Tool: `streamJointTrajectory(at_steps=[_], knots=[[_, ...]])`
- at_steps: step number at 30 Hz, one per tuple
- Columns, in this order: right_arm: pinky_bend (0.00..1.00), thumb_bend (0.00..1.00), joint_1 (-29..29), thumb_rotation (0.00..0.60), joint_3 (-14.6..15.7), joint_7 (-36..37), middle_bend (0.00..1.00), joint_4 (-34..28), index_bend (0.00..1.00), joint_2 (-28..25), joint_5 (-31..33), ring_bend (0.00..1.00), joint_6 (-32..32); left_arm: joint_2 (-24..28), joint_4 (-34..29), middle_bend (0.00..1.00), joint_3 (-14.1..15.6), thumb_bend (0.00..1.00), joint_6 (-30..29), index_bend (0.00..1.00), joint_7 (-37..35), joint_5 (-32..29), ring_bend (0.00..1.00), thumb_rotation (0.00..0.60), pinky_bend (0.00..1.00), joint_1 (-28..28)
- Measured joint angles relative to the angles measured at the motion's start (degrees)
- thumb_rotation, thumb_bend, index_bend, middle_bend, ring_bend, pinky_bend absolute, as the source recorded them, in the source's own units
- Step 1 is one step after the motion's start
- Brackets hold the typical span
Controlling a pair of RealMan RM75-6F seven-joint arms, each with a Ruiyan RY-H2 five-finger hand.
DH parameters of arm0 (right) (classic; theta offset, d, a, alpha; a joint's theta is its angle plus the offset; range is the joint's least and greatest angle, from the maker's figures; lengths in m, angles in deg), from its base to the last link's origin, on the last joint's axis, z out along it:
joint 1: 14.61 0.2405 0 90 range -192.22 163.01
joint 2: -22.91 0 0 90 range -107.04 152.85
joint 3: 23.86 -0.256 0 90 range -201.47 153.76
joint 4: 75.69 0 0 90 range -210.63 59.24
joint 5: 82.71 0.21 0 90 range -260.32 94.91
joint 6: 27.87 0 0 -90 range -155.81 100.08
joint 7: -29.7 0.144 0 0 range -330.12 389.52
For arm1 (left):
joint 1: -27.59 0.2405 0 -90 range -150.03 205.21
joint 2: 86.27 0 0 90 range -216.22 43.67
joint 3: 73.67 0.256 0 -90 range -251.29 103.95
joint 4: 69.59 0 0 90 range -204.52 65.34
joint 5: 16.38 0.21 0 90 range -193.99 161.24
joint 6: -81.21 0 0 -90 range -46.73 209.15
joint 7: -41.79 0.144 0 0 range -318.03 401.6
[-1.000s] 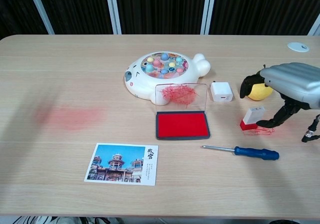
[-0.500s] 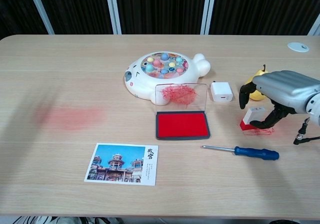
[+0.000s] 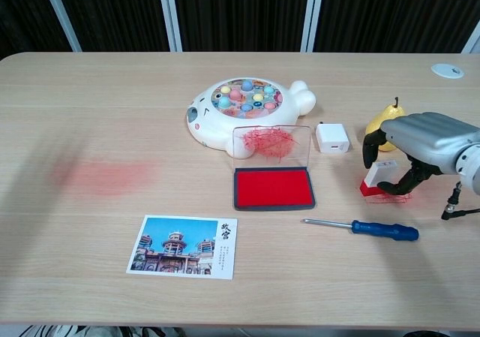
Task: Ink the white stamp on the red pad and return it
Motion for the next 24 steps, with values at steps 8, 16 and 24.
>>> streamJointTrajectory(at_steps=[8, 16, 24], knots=[[0.30, 0.44, 0.33, 0.600, 0.37, 0.39, 0.39, 0.63, 0.50, 0.13, 0.47, 0.25, -0.31, 0.05, -0.11, 0.00, 0.02, 0.00, 0.15, 0.00, 0.03, -0.12, 0.00, 0.600, 0.00, -0.07], [0.30, 0.45, 0.63, 0.600, 0.72, 0.47, 0.43, 0.98, 0.54, 0.07, 1.04, 0.28, -0.64, 0.11, -0.23, 0.00, 0.07, 0.00, 0.29, 0.00, -0.05, -0.21, 0.00, 0.600, 0.00, -0.11], [0.43, 0.56, 0.76, 0.600, 1.21, 0.86, 0.57, 1.01, 0.66, 0.17, 0.35, 0.42, -1.30, 0.17, -0.28, 0.00, 0.06, 0.00, 0.35, 0.00, -0.20, -0.30, 0.00, 0.600, 0.00, -0.14]])
